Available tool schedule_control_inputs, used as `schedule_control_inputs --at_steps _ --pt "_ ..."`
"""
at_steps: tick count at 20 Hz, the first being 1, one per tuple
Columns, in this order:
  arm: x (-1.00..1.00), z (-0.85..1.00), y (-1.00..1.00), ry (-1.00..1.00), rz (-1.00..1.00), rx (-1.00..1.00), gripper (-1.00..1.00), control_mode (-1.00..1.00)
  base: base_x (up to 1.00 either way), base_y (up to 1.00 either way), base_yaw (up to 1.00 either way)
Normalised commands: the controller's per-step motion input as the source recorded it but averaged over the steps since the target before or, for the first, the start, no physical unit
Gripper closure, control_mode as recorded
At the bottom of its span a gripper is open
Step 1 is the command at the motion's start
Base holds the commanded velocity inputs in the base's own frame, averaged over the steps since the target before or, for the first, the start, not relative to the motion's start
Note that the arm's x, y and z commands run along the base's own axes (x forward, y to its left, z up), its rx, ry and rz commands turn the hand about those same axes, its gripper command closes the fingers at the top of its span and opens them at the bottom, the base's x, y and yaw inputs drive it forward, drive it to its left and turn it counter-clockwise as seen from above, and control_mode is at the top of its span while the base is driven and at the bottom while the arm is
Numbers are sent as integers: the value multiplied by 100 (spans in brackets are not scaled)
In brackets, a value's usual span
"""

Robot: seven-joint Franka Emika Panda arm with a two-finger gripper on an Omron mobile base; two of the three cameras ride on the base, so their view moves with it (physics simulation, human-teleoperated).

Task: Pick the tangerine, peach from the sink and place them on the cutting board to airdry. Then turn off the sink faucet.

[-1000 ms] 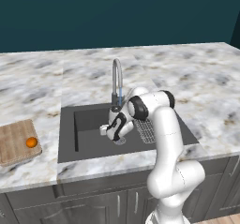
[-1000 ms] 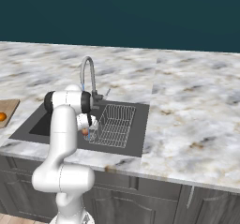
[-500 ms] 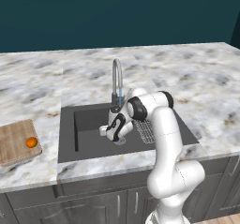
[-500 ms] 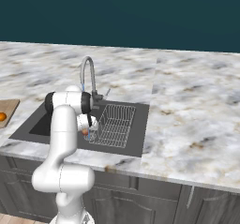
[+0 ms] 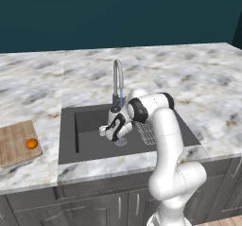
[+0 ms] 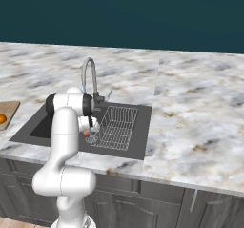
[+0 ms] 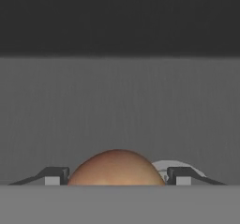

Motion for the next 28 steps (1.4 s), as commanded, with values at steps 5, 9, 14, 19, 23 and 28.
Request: schedule_control_inputs --at_steps 5,9,14,19,23,28 --pt "-6 -2 0 0 0 0 100 -100 0 0 0" --pt "-10 2 0 -4 0 0 100 -100 0 0 0" --pt "-2 16 1 -10 0 -1 100 -100 0 0 0" --pt "-12 24 11 -12 0 -1 100 -100 0 0 0" --pt "-37 17 22 -5 0 0 100 -100 0 0 0" --pt "-20 24 17 -6 -1 0 100 -100 0 0 0"
